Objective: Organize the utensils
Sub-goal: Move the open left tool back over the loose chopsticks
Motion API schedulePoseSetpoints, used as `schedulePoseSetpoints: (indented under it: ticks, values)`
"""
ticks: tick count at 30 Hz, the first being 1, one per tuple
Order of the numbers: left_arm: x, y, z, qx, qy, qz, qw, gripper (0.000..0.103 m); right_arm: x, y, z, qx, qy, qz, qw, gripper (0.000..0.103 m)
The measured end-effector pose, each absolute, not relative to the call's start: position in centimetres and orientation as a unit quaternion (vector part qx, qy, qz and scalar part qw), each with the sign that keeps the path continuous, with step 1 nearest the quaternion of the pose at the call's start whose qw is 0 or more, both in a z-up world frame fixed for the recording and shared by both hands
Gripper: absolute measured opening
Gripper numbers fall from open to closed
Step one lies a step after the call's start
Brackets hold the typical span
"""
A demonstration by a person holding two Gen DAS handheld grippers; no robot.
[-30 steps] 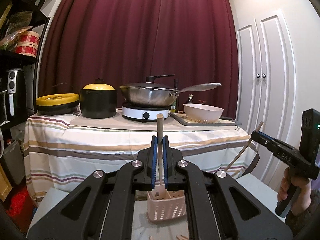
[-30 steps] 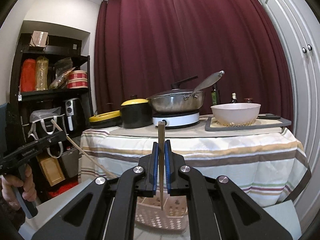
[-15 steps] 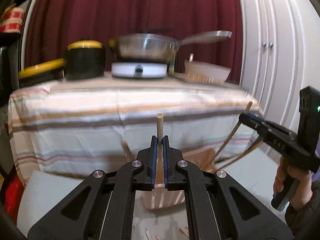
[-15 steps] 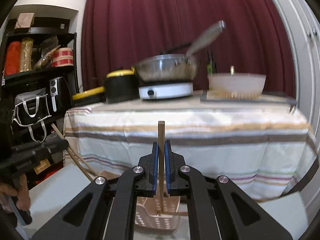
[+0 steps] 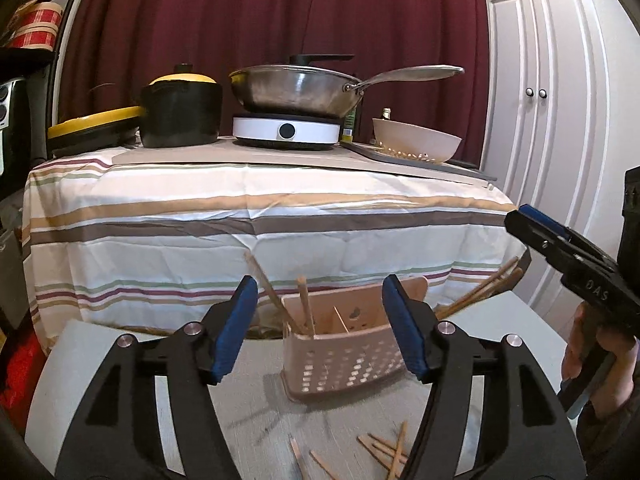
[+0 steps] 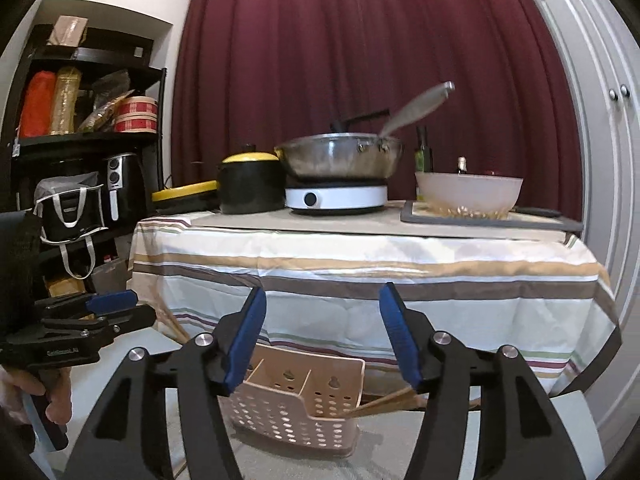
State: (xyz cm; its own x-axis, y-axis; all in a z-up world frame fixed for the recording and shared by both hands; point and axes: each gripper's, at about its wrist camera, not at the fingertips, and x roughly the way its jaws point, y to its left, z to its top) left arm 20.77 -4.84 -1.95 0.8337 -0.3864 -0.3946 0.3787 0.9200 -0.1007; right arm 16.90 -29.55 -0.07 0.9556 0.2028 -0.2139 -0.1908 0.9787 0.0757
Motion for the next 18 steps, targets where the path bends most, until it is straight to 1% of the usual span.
schedulePoseSetpoints:
  ticks: [4,8,11,15,18]
  values:
    - [18.2,-3.9,-2.5,-0.006,0.207,-0.194,0.959,0.063,14.3,-29.4,-0.3,0.025,0.111,0.101,0.988,0.058]
    - [15.1,-2.8,-4.4,-0.008,0.214,-0.182,0.960,0.063,12.0,-29.3,-2.2,0.027,0.131,0.098,0.986,0.058]
    - [13.2,-2.4,-6.3,-0.007,0.228,-0.172,0.958,0.063,10.2,-29.4,-4.5,0.035,0.151,0.096,0.983,0.057]
    - [10.7,-2.3,-9.5,-0.002,0.251,-0.166,0.954,0.063,8.3,-29.2,-8.1,0.040,0.190,0.091,0.977,0.053]
    - [8.8,-2.4,-11.8,0.011,0.265,-0.167,0.950,0.060,6.9,-29.2,-10.8,0.049,0.219,0.093,0.970,0.050]
